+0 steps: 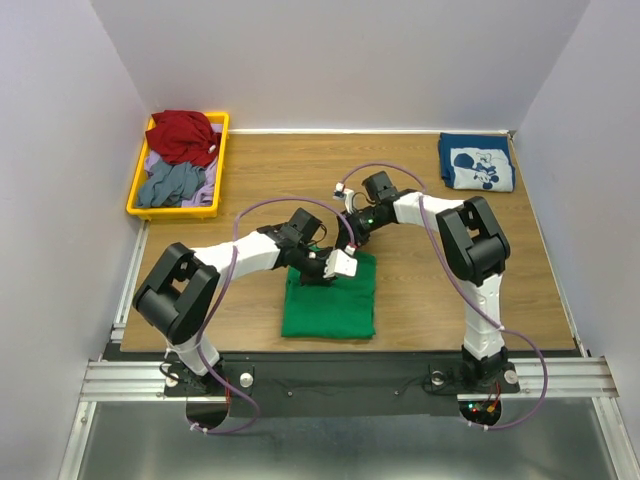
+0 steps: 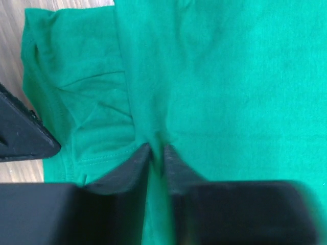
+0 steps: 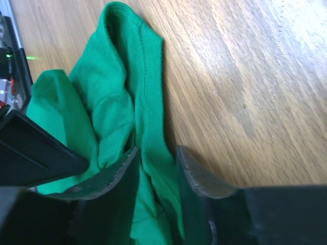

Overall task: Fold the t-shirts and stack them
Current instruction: Fold the tshirt

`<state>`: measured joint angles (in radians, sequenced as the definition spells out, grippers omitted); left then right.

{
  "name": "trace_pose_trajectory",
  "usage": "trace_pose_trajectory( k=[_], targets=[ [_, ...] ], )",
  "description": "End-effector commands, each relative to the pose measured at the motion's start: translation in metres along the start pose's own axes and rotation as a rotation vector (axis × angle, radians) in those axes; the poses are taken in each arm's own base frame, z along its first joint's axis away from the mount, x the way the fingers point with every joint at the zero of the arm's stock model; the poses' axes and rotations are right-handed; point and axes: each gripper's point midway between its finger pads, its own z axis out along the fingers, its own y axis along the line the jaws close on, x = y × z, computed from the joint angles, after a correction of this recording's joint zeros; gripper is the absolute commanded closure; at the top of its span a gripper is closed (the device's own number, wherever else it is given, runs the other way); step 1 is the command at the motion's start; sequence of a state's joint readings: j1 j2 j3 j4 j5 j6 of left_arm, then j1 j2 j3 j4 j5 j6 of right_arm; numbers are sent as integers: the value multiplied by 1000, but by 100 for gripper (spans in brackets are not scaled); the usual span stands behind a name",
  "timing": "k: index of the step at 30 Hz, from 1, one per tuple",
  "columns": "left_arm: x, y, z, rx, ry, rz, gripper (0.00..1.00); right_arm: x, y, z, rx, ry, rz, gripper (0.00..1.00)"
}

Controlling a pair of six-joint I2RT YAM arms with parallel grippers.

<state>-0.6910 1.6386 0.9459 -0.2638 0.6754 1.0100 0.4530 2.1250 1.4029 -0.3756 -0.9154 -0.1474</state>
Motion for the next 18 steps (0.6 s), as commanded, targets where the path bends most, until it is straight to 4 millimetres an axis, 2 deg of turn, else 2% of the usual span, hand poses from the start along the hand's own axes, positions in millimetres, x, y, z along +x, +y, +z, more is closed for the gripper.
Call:
trace_pose_trajectory(
  k=[1, 3, 5, 9, 10, 18],
  targets=[
    [-24, 13, -8, -32, -46, 52, 89, 18, -11, 14, -4, 35, 27, 62],
    [-29, 15, -13, -40, -48, 56, 100, 22, -11, 15, -10, 42, 36, 70],
    [-34, 18, -18, -62, -54, 55, 100, 26, -12, 16, -15, 49, 42, 78],
    [-46, 33, -35, -162, -56, 87, 100, 36, -8, 19, -50, 61, 65, 85],
    [-50, 37, -39, -188, -64, 105, 100, 38, -8, 20, -55, 64, 70, 85],
    [-49, 66, -48, -317, -18, 178, 100, 43, -4, 21, -89, 70, 85, 88]
  ],
)
